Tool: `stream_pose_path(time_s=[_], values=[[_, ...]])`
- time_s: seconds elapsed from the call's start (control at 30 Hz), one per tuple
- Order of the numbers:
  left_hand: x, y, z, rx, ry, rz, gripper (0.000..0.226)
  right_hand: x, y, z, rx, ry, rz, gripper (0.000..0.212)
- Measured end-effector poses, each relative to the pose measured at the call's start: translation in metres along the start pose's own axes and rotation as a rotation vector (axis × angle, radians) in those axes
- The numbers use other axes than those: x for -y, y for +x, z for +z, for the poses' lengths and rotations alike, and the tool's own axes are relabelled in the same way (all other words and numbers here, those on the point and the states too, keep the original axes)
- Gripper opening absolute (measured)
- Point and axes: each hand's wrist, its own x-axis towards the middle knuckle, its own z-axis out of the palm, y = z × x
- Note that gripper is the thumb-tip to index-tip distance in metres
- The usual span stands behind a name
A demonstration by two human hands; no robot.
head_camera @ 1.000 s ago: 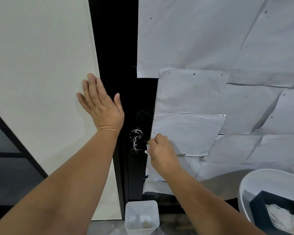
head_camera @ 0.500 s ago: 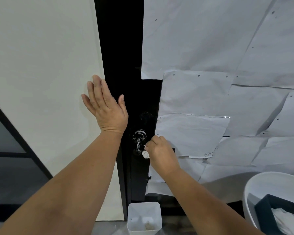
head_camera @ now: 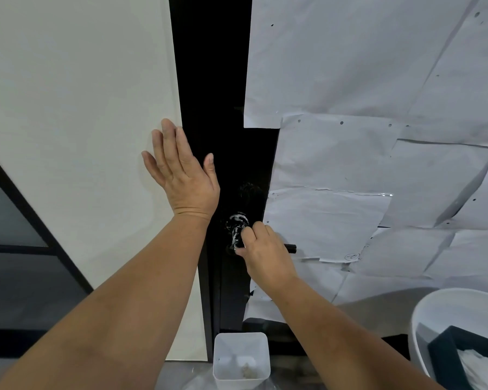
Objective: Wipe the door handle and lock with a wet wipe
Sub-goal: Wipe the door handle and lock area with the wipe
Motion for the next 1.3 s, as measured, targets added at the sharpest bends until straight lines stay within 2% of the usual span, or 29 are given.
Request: stream_pose_path(time_s=[0.07,0.17,0.27,0.37,0.47,0.63,0.73,0.8,0.93,1.07,1.17,1.23,1.3], values=[[0.0,0.0,0.0,0.004,0.001,0.003,0.056,0.0,0.003,0.005,0.057,0.015,-0.038,0.016],[0.0,-0.001,0.0,0.011,0.001,0.0,0.056,-0.005,0.004,0.009,0.132,-0.004,-0.111,0.029],[0.0,-0.001,-0.001,0.012,0.005,-0.003,0.057,-0.005,-0.002,0.001,0.148,0.05,-0.088,0.011],[0.0,0.0,-0.001,0.008,0.006,-0.003,0.057,-0.001,-0.006,-0.007,0.143,0.043,-0.047,0.04],[0.0,-0.001,0.0,0.008,0.01,-0.002,0.057,-0.001,-0.001,-0.007,0.138,-0.003,-0.046,0.045],[0.0,-0.001,0.0,0.003,0.011,-0.003,0.056,0.009,0.007,0.003,0.125,0.051,-0.052,0.037],[0.001,-0.001,0.0,0.004,0.015,-0.001,0.057,0.012,0.013,0.01,0.134,0.103,-0.029,0.023],[0.001,-0.001,0.0,0.005,0.017,-0.001,0.057,0.012,0.018,0.011,0.128,0.11,0.004,0.012],[0.0,-0.001,-0.001,0.011,0.018,-0.002,0.057,0.017,0.029,0.002,0.098,0.213,0.118,0.004],[0.0,0.0,-0.001,0.013,0.019,-0.001,0.058,0.012,0.042,-0.001,0.15,0.208,0.234,0.013],[0.0,0.0,0.0,0.004,0.012,0.0,0.058,0.005,0.046,-0.007,0.139,0.245,0.28,0.007],[0.001,0.0,0.0,0.002,0.016,-0.002,0.058,0.004,0.041,-0.01,0.106,0.25,0.226,0.015],[0.0,0.0,0.0,0.001,0.013,0.0,0.058,0.005,0.036,-0.009,0.14,0.212,0.129,0.033]])
